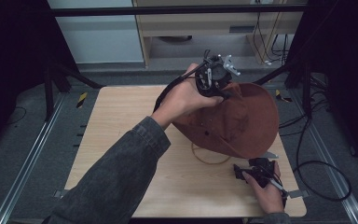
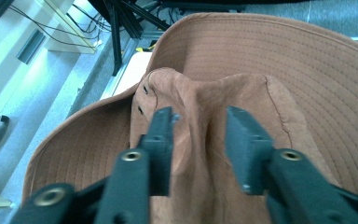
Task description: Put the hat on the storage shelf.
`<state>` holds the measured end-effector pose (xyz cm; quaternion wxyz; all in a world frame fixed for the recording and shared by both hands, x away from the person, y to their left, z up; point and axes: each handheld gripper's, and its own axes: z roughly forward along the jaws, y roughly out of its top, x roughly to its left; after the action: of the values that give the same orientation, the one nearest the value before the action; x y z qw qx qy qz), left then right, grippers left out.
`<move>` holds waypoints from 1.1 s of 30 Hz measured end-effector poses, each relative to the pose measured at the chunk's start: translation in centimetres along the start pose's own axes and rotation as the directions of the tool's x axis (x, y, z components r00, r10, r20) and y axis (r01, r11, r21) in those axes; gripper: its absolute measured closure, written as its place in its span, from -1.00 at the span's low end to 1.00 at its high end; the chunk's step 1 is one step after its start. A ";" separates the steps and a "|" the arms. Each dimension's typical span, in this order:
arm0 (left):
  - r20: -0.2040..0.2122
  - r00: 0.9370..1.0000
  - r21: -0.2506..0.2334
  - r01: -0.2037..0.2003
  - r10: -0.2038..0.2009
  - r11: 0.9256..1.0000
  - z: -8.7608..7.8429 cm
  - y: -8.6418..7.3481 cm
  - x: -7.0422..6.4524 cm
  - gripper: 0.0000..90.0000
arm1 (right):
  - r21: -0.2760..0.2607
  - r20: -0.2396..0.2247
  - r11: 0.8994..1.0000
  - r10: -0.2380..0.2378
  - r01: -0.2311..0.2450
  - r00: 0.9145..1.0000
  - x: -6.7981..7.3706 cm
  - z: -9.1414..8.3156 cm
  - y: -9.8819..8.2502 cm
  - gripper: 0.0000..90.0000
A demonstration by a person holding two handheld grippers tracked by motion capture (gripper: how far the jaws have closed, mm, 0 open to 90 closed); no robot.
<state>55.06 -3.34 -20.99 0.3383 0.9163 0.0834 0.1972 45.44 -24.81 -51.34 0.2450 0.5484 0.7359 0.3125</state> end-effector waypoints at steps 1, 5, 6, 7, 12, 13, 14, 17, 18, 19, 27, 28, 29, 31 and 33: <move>-0.005 1.000 -0.001 0.005 -0.005 1.000 -0.1 -0.1 0.0 0.21 | 0.000 0.000 1.000 0.001 -0.001 1.000 0.0 0.0 0.0 -0.99; -0.030 0.999 -0.020 0.021 -0.022 1.000 -0.6 -0.5 -0.1 -0.16 | 0.000 0.000 1.000 0.000 0.000 1.000 0.0 0.0 0.0 -0.99; -0.032 0.999 -0.028 0.031 -0.032 0.999 -0.7 -0.7 -0.2 -0.25 | 0.000 0.000 1.000 0.000 0.000 1.000 0.0 0.0 0.0 -0.99; -0.031 0.999 -0.032 0.038 -0.039 0.999 -0.9 -0.8 -0.2 -0.34 | 0.000 0.000 1.000 0.000 0.000 1.000 0.0 0.0 0.0 -0.99; -0.038 0.997 -0.055 0.071 -0.073 0.996 -2.1 -1.8 -0.1 -0.66 | 0.000 0.000 1.000 0.000 0.000 1.000 0.0 0.0 0.0 -0.99; -0.039 0.996 -0.059 0.079 -0.081 0.995 -2.4 -2.1 0.0 -0.71 | 0.000 0.000 1.000 0.000 0.000 1.000 0.0 0.0 0.0 -0.99; -0.048 0.995 -0.062 0.083 -0.086 0.995 -2.8 -2.4 0.0 -0.73 | 0.000 0.000 1.000 0.000 0.000 1.000 0.0 0.0 0.0 -0.99; -0.059 0.993 -0.077 0.096 -0.101 0.992 -3.8 -3.3 0.2 -0.78 | 0.000 0.000 1.000 0.000 0.000 1.000 0.0 0.0 0.0 -0.99; -0.061 0.993 -0.083 0.101 -0.106 0.991 -4.2 -3.6 0.2 -0.78 | 0.000 0.000 1.000 0.000 0.000 1.000 0.0 0.0 0.0 -0.99; -0.065 0.991 -0.088 0.109 -0.115 0.990 -4.6 -4.0 0.3 -0.79 | 0.000 0.000 1.000 0.000 0.000 1.000 0.0 0.0 0.0 -0.99; -0.099 0.980 -0.118 0.162 -0.174 0.980 -8.1 -8.8 0.9 -0.83 | 0.002 0.001 1.000 0.001 -0.001 1.000 0.0 0.0 0.0 -0.99; -0.100 0.979 -0.122 0.168 -0.180 0.978 -8.4 -9.4 0.9 -0.83 | 0.002 0.001 1.000 0.001 -0.001 1.000 0.0 0.0 0.0 -0.99; -0.103 0.977 -0.125 0.171 -0.185 0.977 -8.8 -10.0 0.9 -0.84 | 0.002 0.001 1.000 0.002 -0.002 1.000 0.0 0.0 0.0 -0.99; -0.112 0.975 -0.132 0.179 -0.194 0.975 -9.6 -11.2 0.8 -0.84 | 0.002 0.002 1.000 0.001 -0.001 1.000 0.0 0.0 0.0 -0.99; -0.114 0.973 -0.142 0.182 -0.199 0.973 -10.4 -12.6 0.5 -0.85 | 0.003 0.000 1.000 0.005 -0.005 1.000 0.0 0.0 0.0 -0.99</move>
<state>50.92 12.41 -21.86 0.4089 0.8655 0.1794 0.2269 45.40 -24.78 -51.30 0.2432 0.5504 0.7352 0.3119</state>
